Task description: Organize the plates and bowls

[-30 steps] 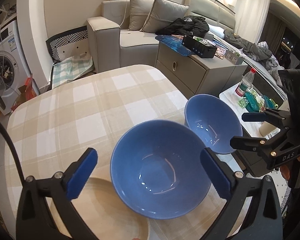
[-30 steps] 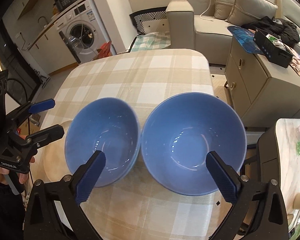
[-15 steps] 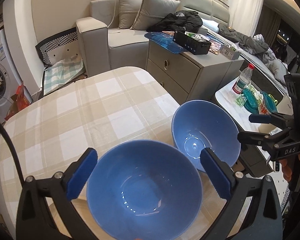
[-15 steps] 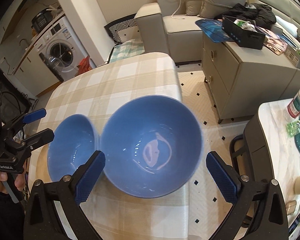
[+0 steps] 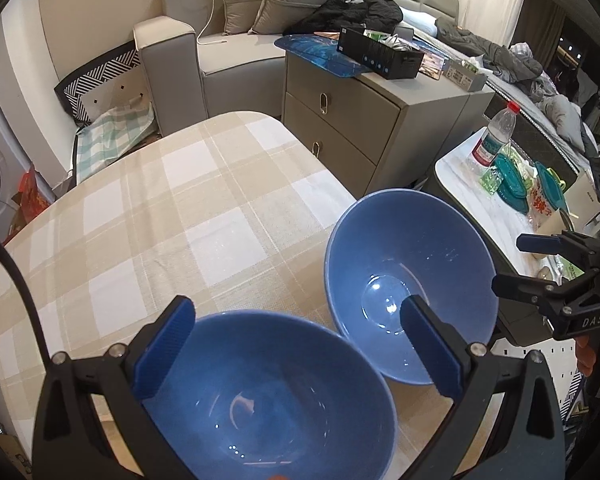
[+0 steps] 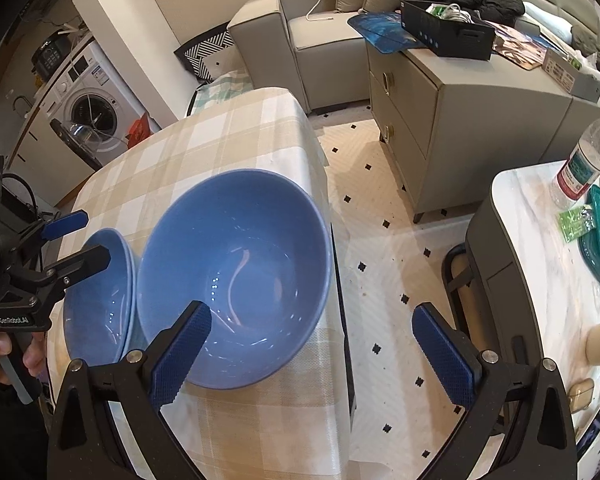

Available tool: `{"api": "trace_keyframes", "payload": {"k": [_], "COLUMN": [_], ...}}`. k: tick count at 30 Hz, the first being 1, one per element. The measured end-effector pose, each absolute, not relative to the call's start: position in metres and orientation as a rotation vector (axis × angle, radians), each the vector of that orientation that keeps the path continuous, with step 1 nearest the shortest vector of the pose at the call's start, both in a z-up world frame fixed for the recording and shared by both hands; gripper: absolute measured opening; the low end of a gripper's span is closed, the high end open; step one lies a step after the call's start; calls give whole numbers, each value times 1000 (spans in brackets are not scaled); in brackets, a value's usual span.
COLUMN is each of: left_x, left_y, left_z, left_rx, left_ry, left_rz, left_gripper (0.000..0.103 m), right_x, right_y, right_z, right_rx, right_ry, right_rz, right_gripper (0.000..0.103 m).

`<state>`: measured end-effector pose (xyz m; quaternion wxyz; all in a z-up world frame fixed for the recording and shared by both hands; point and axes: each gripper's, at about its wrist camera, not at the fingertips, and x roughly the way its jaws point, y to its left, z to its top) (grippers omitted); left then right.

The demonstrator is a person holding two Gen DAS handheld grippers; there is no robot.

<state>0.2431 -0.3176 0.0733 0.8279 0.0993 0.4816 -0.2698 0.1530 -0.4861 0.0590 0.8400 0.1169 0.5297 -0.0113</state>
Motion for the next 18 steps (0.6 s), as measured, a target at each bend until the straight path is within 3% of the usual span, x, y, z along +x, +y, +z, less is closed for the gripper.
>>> {"api": "trace_keyframes", "payload": {"k": [18], "left_x": [267], "left_y": [-354], "left_z": [40], "left_rx": [281], "left_ry": [1117], "left_rz": [-596], "left_gripper": [99], "right_x": [161], "right_y": [-497], "right_z": [16], "right_rx": [310], "right_ry": [1199], "right_rz": [-18], "right_gripper": [97]}}
